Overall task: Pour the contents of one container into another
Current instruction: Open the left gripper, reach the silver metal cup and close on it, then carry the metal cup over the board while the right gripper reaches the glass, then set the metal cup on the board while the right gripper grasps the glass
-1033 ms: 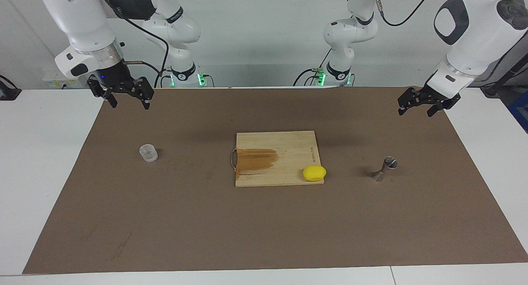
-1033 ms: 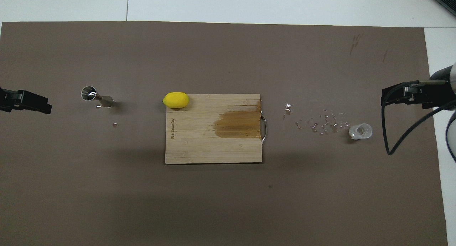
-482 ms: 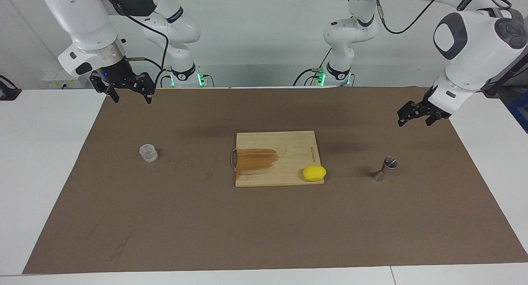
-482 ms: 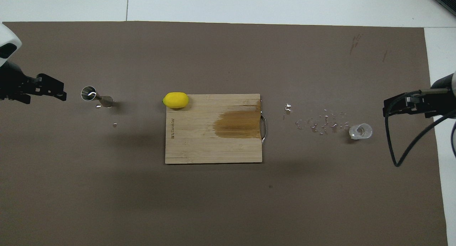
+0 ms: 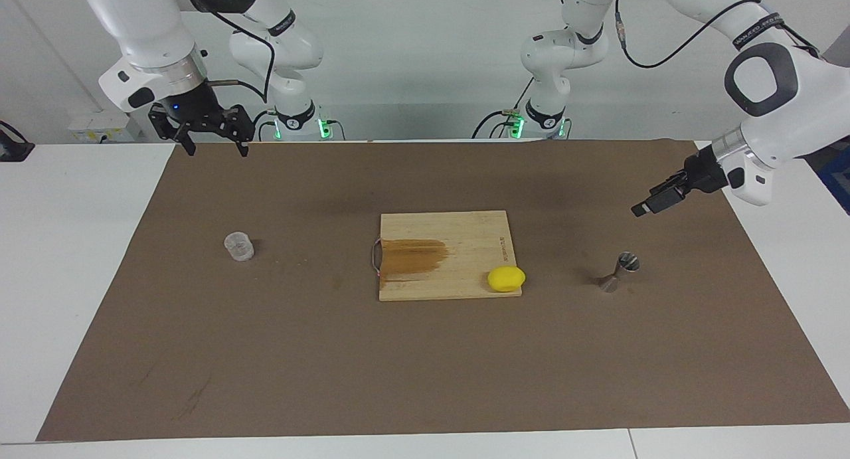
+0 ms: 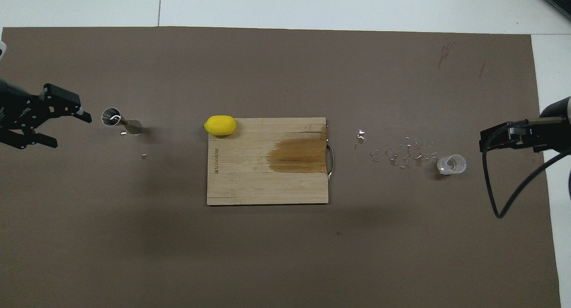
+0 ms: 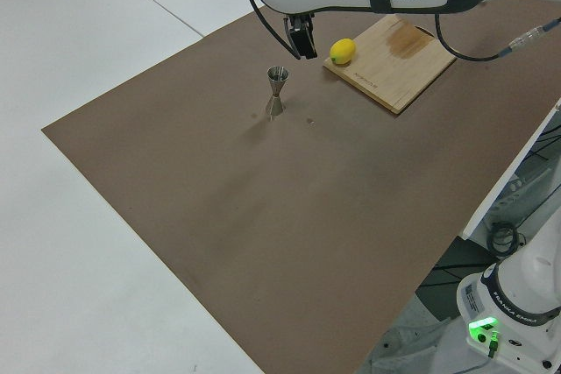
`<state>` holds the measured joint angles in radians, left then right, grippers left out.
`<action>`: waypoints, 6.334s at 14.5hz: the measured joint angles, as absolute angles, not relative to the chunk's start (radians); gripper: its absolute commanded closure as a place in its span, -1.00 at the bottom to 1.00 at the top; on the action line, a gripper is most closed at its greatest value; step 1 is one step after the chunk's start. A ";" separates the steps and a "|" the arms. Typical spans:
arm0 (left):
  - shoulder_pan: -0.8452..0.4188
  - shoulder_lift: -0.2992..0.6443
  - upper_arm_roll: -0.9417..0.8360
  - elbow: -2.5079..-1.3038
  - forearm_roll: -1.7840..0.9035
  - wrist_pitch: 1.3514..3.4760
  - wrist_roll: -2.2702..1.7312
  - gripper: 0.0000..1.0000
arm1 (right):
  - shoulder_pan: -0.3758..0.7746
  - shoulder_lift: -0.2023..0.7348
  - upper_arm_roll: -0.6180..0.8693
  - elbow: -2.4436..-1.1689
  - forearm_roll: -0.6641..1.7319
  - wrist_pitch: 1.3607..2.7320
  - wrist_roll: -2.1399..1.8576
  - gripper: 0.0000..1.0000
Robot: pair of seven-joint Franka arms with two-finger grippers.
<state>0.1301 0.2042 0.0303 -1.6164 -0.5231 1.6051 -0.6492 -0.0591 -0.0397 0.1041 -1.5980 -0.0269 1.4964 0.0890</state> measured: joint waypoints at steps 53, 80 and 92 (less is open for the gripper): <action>0.125 0.220 0.039 -2.011 -1.364 2.104 -1.110 1.00 | -0.187 -0.029 0.089 -1.705 0.104 1.614 0.846 -0.99; -0.857 0.265 0.038 -1.971 -1.747 2.993 -1.261 1.00 | -0.567 0.333 0.086 -2.114 0.826 2.010 0.784 -1.00; -0.858 0.283 0.038 -1.973 -1.747 2.994 -1.261 -0.79 | -0.534 0.310 0.093 -2.169 0.965 2.027 0.777 -1.00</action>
